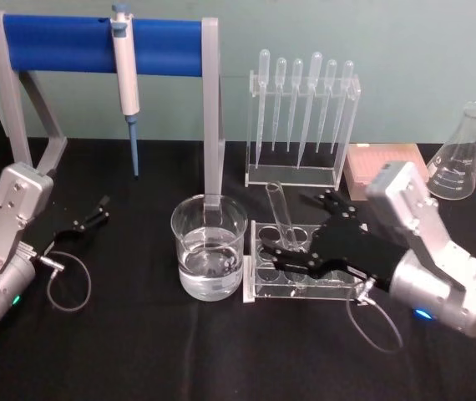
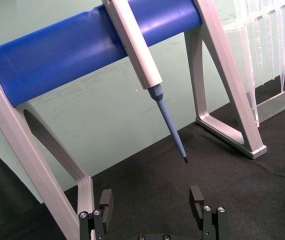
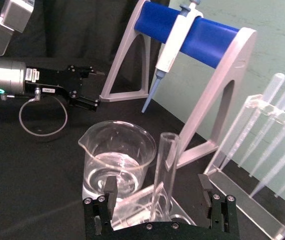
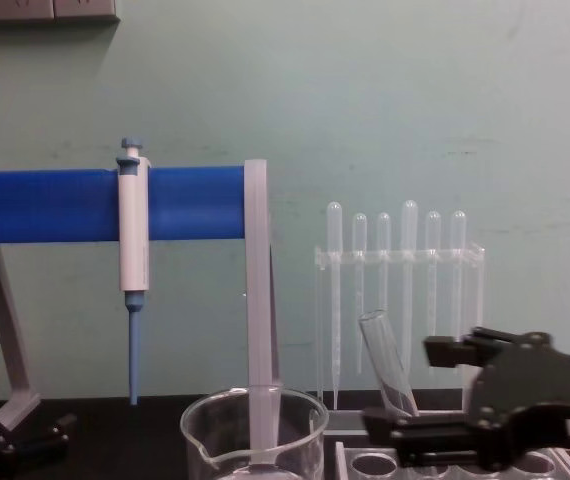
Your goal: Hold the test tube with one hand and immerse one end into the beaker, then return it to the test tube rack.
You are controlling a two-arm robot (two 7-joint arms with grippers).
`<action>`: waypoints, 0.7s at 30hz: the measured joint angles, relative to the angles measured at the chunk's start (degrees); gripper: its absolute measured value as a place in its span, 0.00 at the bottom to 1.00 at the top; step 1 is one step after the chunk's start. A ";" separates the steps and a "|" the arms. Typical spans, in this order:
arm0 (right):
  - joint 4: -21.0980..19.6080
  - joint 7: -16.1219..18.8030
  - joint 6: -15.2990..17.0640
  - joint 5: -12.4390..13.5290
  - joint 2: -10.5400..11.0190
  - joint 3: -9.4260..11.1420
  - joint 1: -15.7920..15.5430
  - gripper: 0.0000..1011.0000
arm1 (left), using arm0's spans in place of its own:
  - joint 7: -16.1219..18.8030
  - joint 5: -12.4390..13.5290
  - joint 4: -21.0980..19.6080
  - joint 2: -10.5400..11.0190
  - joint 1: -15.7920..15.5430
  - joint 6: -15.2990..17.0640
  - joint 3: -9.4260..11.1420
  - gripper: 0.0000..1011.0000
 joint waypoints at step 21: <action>6.03 1.34 2.53 -2.31 -7.04 0.57 3.49 0.73 | 0.00 0.00 0.00 0.00 0.00 0.00 0.00 0.99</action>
